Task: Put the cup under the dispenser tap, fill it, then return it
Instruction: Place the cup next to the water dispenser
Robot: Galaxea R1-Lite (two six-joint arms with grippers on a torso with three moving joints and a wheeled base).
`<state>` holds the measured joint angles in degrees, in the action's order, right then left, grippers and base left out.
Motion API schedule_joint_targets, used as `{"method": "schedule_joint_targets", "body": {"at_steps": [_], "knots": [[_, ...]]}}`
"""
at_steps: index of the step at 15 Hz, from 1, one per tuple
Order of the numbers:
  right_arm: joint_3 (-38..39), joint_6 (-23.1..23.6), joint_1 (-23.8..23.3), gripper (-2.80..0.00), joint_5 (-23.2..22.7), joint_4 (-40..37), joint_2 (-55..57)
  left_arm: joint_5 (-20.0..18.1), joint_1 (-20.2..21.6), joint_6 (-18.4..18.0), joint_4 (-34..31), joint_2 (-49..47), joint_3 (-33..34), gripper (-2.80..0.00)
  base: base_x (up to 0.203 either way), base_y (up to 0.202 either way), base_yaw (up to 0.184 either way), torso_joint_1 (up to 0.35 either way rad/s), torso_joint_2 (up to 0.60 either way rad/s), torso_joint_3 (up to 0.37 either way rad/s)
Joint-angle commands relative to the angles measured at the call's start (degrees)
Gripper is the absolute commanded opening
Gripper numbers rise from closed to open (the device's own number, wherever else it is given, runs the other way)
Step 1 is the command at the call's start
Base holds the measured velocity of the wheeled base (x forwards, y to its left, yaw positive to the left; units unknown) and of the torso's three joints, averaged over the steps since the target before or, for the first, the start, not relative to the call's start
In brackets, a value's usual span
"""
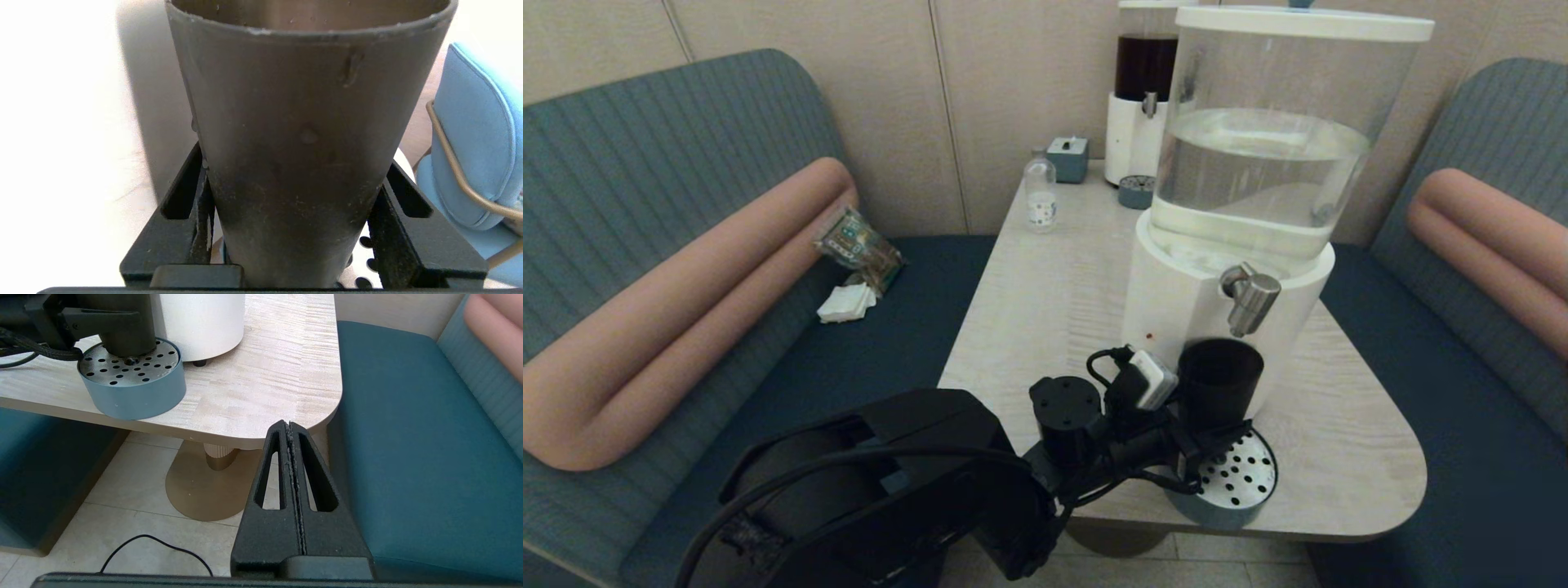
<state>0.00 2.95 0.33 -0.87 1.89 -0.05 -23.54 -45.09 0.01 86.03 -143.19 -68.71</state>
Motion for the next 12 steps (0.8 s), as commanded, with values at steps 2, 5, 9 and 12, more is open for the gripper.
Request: {"method": "schedule_joint_targets", "body": {"at_steps": [2,5,9,12], "knots": [[0.9,0.0,0.0,-2.80,0.0,0.0,0.0,0.3,-0.3,0.2,0.6,2.4,1.4,-2.80,0.000,0.000,0.000,0.000,0.00,0.000],[0.8,0.0,0.0,-2.80,0.0,0.0,0.0,0.7,-0.6,0.2,0.8,5.8,7.2,-2.80,0.000,0.000,0.000,0.000,0.00,0.000],[0.9,0.0,0.0,-2.80,0.0,0.0,0.0,2.1,-1.0,0.3,1.6,11.4,16.4,-2.80,0.000,0.000,0.000,0.000,0.00,0.000],[0.9,0.0,0.0,-2.80,0.0,0.0,0.0,2.4,-0.8,0.5,1.6,16.0,22.8,-2.80,0.000,0.000,0.000,0.000,0.00,0.000]]}}
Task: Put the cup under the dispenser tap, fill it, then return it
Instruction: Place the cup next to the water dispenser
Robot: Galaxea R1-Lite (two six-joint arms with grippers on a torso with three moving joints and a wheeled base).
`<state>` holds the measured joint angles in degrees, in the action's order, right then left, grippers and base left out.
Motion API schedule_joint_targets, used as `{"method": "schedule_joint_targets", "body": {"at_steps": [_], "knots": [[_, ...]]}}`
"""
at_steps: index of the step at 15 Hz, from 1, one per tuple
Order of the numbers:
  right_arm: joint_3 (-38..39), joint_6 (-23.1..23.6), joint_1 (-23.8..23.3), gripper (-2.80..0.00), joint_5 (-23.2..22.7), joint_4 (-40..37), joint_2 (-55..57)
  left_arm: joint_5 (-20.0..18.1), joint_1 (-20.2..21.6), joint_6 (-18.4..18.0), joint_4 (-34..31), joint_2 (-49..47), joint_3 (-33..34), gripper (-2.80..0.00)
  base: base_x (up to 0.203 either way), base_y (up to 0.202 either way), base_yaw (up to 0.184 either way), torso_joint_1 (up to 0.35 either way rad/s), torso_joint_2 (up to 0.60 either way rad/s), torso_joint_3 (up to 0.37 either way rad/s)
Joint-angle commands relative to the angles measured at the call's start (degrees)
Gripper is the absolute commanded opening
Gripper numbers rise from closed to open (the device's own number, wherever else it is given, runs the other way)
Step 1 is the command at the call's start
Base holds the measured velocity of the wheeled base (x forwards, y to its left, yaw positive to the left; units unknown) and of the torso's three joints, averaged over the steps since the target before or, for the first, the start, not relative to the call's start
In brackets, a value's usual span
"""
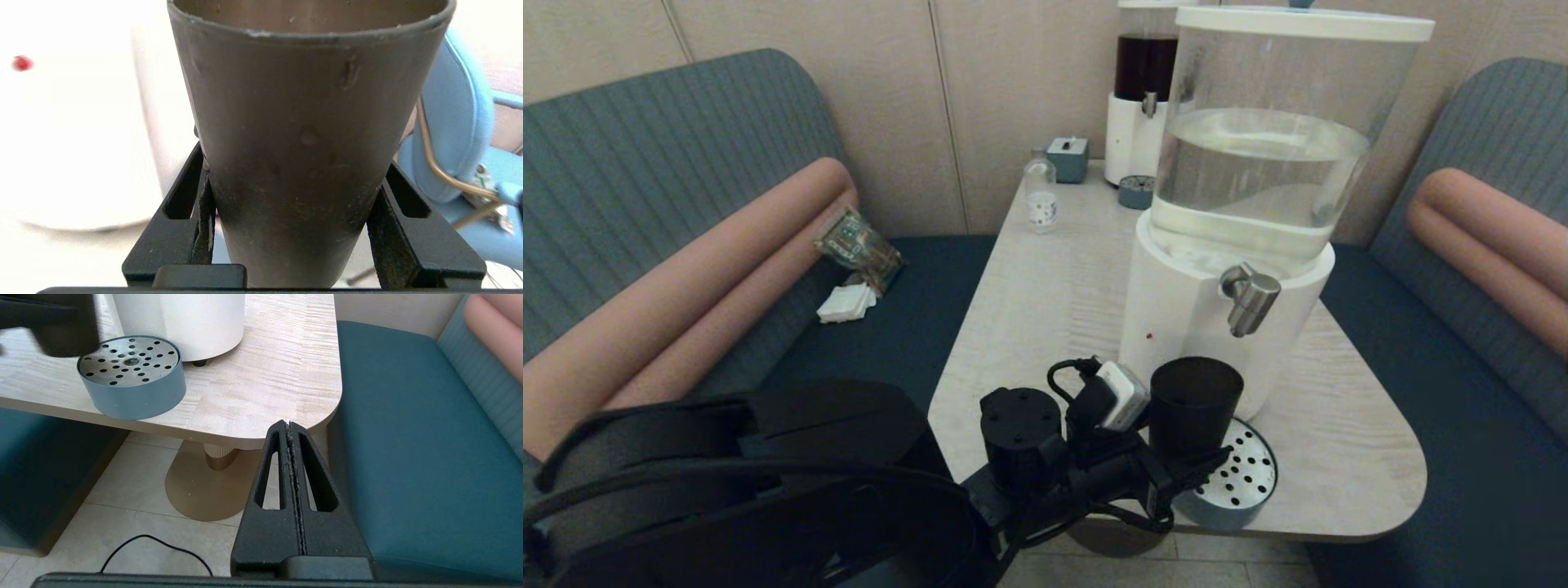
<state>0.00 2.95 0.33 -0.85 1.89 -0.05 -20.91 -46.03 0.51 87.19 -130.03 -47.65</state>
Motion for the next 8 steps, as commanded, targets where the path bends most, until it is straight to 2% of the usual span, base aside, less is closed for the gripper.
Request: {"method": "schedule_joint_targets", "body": {"at_steps": [1,5,8], "knots": [[0.9,0.0,0.0,-2.80,0.0,0.0,0.0,0.3,0.4,0.2,0.5,4.2,3.7,-2.80,0.000,0.000,0.000,0.000,0.00,0.000],[0.9,0.0,0.0,-2.80,0.0,0.0,0.0,1.5,4.7,0.6,0.5,7.6,7.2,-2.80,0.000,0.000,0.000,0.000,0.00,0.000],[0.9,0.0,0.0,-2.80,0.0,0.0,0.0,3.5,11.1,0.9,0.5,8.4,6.0,-2.80,0.000,0.000,0.000,0.000,0.00,0.000]]}}
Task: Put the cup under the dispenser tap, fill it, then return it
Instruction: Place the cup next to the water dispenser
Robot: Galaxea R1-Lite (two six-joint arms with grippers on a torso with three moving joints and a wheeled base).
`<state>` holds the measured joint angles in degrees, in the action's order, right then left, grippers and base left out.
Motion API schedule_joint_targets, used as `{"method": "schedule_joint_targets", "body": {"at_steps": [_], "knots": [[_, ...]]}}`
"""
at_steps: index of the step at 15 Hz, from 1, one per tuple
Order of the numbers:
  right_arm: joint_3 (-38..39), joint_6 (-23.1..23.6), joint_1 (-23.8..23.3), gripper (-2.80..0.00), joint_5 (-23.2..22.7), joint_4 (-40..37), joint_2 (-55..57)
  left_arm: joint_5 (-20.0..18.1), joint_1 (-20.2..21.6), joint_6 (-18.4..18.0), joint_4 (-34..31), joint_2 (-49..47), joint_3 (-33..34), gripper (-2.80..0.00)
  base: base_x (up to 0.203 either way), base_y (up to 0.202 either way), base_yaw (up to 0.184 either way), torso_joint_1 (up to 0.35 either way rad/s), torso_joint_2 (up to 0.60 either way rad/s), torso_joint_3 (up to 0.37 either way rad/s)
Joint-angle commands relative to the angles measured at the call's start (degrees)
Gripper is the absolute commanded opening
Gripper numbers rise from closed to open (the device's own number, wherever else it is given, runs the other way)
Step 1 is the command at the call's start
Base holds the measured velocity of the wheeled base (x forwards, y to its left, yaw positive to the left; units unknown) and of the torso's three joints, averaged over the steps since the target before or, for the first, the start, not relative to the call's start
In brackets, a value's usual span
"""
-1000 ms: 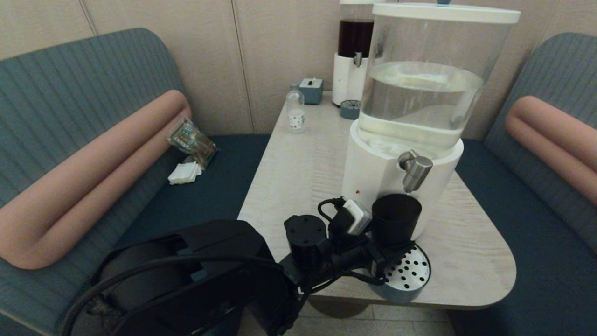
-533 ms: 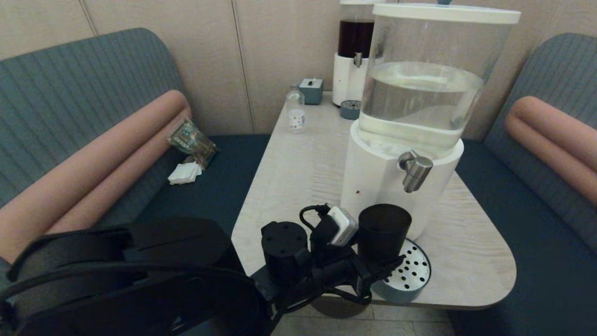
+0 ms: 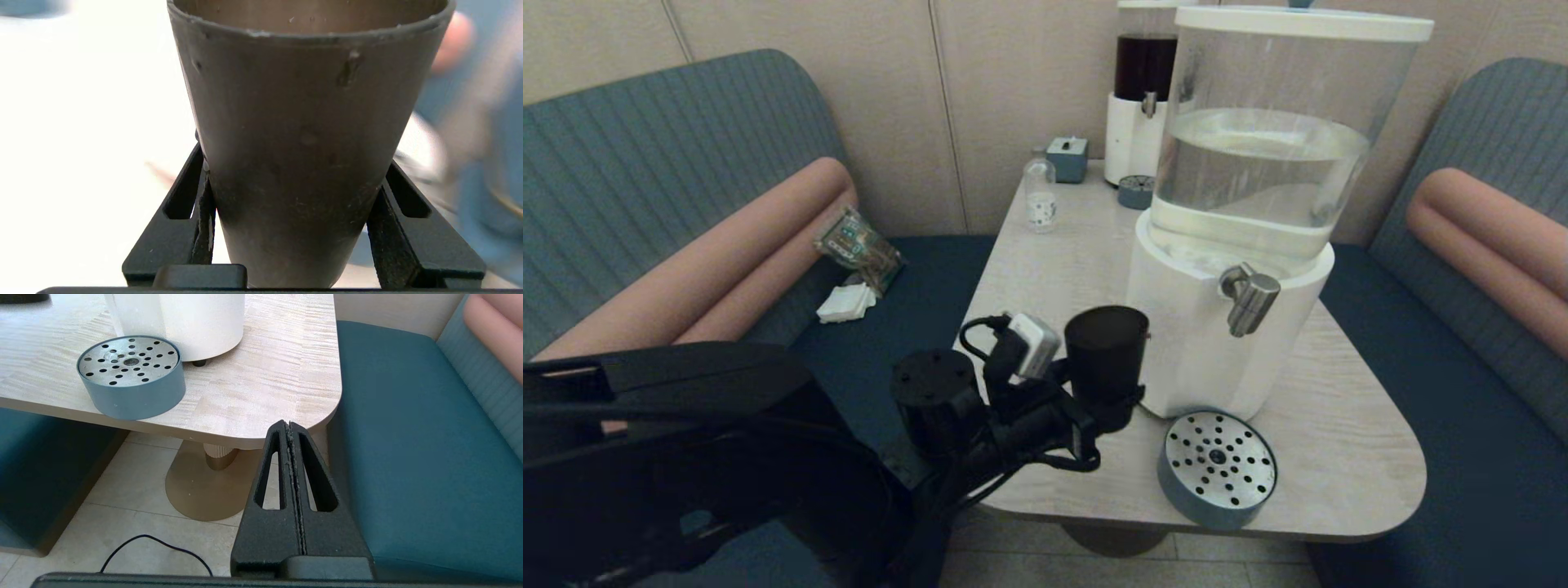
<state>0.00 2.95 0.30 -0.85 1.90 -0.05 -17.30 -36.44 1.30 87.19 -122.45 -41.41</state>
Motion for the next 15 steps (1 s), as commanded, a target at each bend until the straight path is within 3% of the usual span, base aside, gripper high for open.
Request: {"method": "schedule_joint_targets", "body": {"at_steps": [1,6,8,15], "knots": [[0.9,0.0,0.0,-2.80,0.0,0.0,0.0,0.1,3.8,0.0,0.5,0.8,-0.4,-2.80,0.000,0.000,0.000,0.000,0.00,0.000],[0.9,0.0,0.0,-2.80,0.0,0.0,0.0,-2.4,16.2,-0.6,0.5,-2.5,-2.4,-2.80,0.000,0.000,0.000,0.000,0.00,0.000],[0.9,0.0,0.0,-2.80,0.0,0.0,0.0,-2.9,18.7,-0.8,0.5,-5.7,-5.5,-2.80,0.000,0.000,0.000,0.000,0.00,0.000],[0.9,0.0,0.0,-2.80,0.0,0.0,0.0,-2.8,20.0,-0.9,0.5,-16.0,-14.8,-2.80,0.000,0.000,0.000,0.000,0.00,0.000]]}}
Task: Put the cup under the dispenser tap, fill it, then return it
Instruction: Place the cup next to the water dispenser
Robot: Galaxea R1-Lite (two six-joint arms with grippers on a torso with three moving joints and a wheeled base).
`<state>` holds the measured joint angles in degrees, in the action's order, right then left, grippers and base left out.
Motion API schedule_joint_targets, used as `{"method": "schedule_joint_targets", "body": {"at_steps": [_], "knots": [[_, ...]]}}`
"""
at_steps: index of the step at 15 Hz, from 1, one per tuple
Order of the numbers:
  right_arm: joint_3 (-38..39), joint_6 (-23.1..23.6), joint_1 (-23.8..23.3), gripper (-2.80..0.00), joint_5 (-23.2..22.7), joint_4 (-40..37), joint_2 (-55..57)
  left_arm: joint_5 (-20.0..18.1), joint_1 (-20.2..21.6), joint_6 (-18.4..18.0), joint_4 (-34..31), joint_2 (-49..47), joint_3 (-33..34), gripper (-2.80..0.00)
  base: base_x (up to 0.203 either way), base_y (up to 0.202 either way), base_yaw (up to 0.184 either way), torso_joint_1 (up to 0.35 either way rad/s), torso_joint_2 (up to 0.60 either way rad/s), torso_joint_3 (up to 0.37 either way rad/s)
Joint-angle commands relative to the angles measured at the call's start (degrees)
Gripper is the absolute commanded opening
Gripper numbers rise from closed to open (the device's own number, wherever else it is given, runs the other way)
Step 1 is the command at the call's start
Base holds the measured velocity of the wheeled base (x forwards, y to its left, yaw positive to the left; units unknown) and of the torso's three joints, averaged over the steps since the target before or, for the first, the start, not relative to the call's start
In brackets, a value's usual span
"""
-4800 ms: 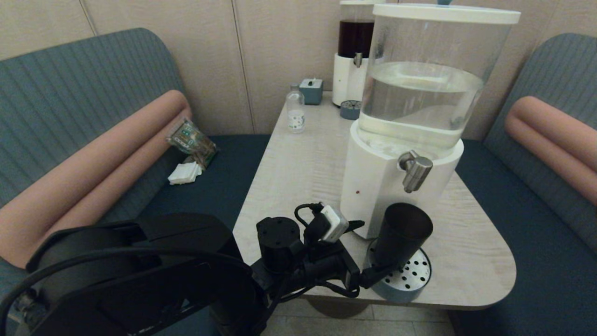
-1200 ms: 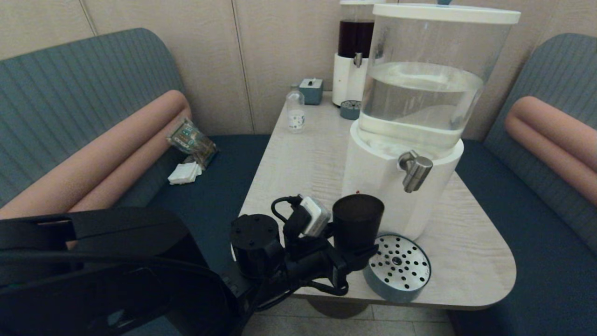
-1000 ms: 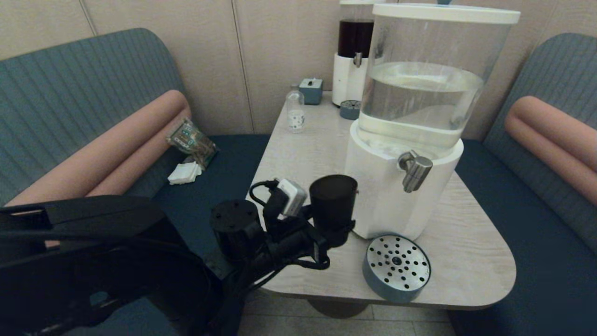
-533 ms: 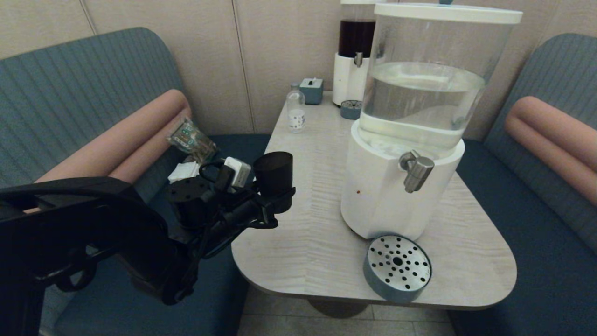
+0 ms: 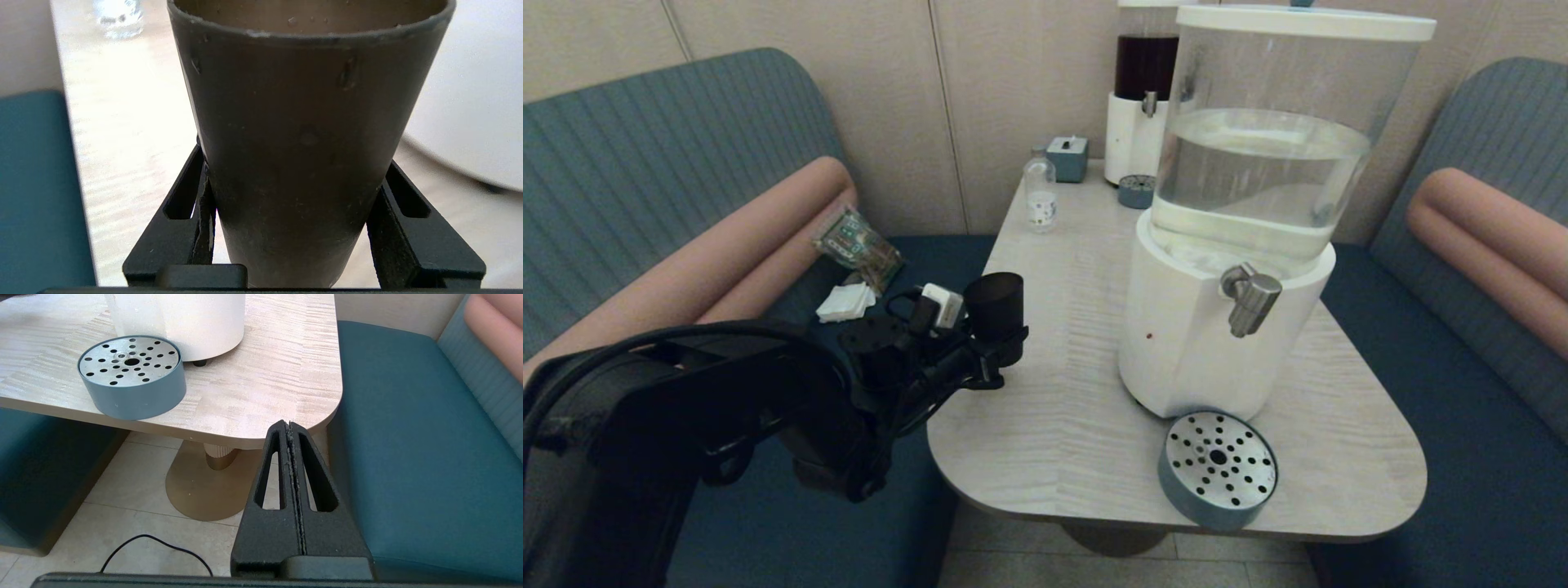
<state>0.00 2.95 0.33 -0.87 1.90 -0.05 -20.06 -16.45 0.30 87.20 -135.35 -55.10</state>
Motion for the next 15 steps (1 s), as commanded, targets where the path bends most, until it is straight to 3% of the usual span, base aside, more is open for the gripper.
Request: {"method": "schedule_joint_targets", "body": {"at_steps": [1,11,12,15], "knots": [[0.9,0.0,0.0,-2.80,0.0,0.0,0.0,-0.1,0.0,0.1,0.5,-4.3,-1.9,-2.80,0.000,0.000,0.000,0.000,0.00,0.000],[0.9,0.0,0.0,-2.80,0.0,0.0,0.0,0.1,0.0,0.1,0.5,-7.0,-4.0,-2.80,0.000,0.000,0.000,0.000,0.00,0.000],[0.9,0.0,0.0,-2.80,0.0,0.0,0.0,0.1,0.0,0.1,0.5,-7.0,-4.0,0.00,0.000,0.000,0.000,0.000,0.00,0.000],[0.9,0.0,0.0,-2.80,0.0,0.0,0.0,0.1,-0.1,0.2,0.5,-6.5,-4.0,0.00,0.000,0.000,0.000,0.000,0.00,0.000]]}}
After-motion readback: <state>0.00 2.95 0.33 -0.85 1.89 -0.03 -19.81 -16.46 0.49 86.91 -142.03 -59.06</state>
